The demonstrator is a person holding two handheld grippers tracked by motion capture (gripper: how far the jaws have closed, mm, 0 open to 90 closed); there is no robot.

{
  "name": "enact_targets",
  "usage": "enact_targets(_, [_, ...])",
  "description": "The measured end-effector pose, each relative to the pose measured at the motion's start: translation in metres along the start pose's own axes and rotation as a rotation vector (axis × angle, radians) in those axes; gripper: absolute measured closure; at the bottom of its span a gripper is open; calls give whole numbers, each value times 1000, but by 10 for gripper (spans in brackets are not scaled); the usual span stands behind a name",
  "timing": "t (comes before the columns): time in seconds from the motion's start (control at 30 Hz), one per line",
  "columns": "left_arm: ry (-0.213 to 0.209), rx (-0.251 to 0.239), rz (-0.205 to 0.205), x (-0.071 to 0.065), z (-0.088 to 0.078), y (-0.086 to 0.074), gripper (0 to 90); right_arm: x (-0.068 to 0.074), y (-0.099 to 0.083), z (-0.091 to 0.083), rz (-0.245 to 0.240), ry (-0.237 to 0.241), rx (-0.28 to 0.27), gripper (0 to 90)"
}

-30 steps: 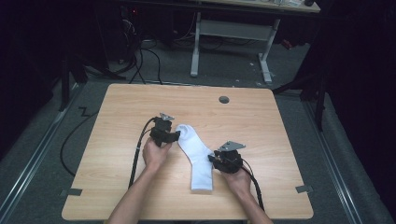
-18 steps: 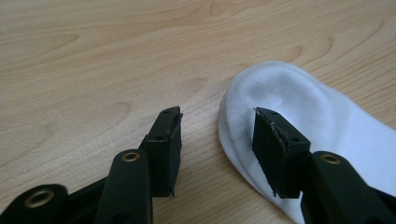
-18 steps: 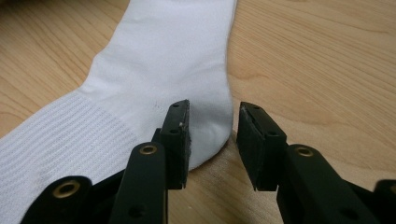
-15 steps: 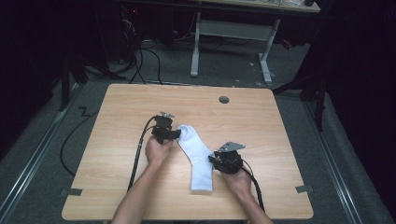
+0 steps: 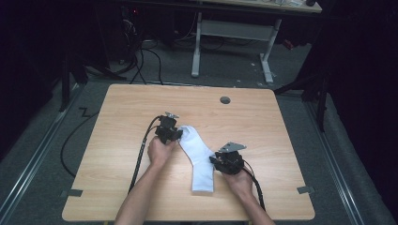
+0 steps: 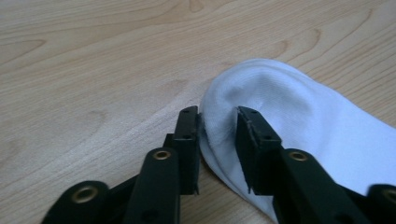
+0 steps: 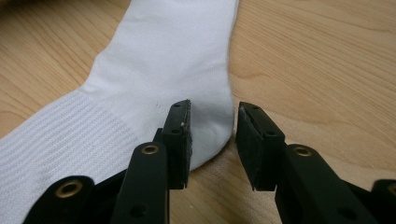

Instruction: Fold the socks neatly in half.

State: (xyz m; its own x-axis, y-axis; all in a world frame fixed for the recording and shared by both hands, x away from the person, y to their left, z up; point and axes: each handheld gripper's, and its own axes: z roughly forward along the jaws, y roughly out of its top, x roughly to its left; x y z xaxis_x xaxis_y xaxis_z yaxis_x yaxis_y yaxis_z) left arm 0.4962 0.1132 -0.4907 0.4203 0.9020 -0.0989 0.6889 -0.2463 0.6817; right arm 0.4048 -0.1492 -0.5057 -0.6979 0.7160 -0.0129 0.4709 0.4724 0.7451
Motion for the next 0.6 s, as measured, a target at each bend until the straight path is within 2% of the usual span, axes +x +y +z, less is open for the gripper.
enact_targets(0.13, [-27,10,-11,1,1,1,809,-1,0,0,0,4,-2,652])
enact_targets(0.2, [-19,19,19,-1,-1,2,837,-1,0,0,3,4,-3,652])
enact_targets(0.27, [-20,18,32,-2,-2,2,847,0,0,0,1,1,-5,652])
enact_targets(0.37, [-39,2,18,1,-5,3,853,-1,0,1,4,4,-8,641])
enact_targets(0.6, [-82,-57,40,-3,-17,6,857,0,0,1,4,-8,-12,637])
